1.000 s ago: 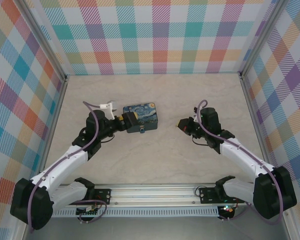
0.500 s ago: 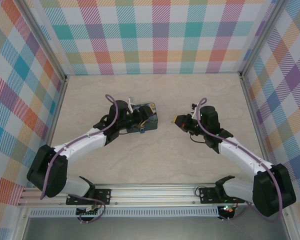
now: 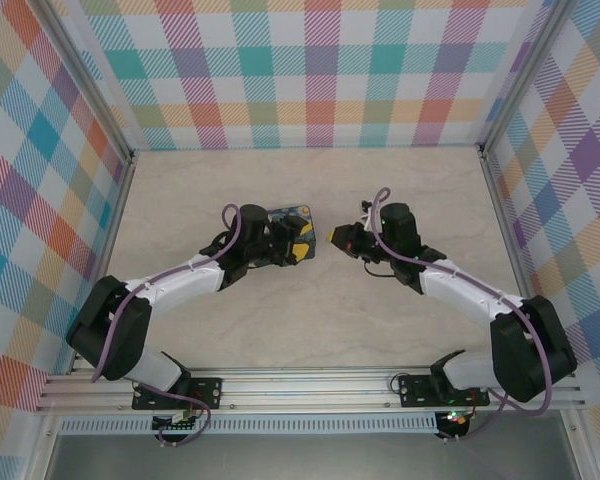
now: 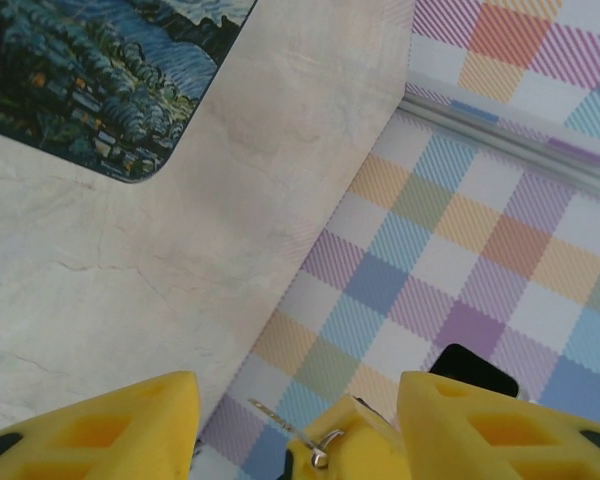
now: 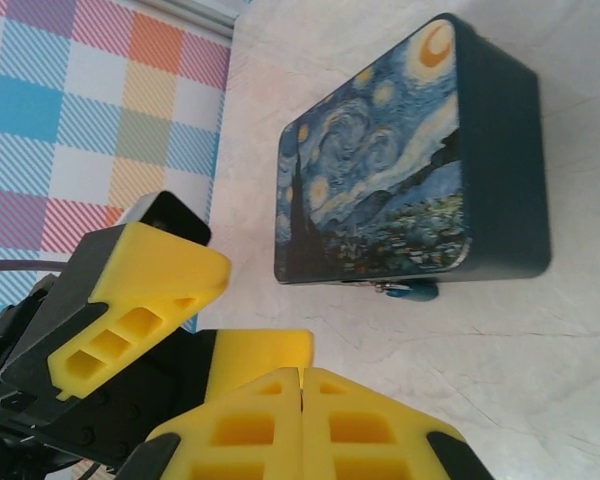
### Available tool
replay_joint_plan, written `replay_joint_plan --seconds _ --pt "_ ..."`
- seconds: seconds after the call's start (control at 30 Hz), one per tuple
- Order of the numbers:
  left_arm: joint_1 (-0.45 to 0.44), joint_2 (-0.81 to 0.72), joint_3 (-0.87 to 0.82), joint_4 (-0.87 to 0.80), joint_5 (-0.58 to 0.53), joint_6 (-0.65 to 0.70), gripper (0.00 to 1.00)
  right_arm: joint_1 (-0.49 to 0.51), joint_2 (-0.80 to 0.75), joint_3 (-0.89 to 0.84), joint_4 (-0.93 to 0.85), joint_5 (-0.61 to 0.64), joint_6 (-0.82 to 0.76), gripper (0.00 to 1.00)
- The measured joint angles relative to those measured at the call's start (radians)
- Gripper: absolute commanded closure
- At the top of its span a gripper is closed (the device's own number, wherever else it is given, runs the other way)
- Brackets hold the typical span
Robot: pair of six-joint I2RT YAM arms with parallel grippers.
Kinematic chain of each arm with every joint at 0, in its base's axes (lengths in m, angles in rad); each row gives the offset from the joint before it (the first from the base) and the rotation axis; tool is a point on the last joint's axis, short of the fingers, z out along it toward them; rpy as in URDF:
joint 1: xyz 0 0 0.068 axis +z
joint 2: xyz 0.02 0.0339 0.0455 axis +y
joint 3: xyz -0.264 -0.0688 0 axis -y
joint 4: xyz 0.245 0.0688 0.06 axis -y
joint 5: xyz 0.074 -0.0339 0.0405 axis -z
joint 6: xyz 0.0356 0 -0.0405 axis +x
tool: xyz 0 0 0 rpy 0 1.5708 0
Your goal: Unlock the padlock with the key
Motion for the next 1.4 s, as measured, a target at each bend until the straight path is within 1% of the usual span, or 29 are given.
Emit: replay_joint_plan --seconds 0.13,0.37,0.63,1.03,1.4 --pt "-0.001 0.008 0.000 0.006 0.021 -0.089 0.45 0.027 0.044 0.031 0.017 -0.001 0.000 1.00" --pt "-0.018 0.031 0.000 0.013 0.042 -0.172 0.46 0.060 0.089 0.067 0.034 -0.006 0.000 1.00" --pt "-0.017 0.034 -0.005 0.031 0.029 -0.225 0.58 0.063 0.103 0.076 0.034 -0.006 0.000 1.00" --pt "-0.017 0.035 -0.016 0.075 0.031 -0.254 0.70 0.068 0.086 0.076 0.002 0.002 0.000 1.00" --pt "-0.018 0.037 -0.019 0.081 0.042 -0.254 0.76 0.076 0.055 0.063 0.002 0.001 0.000 1.00"
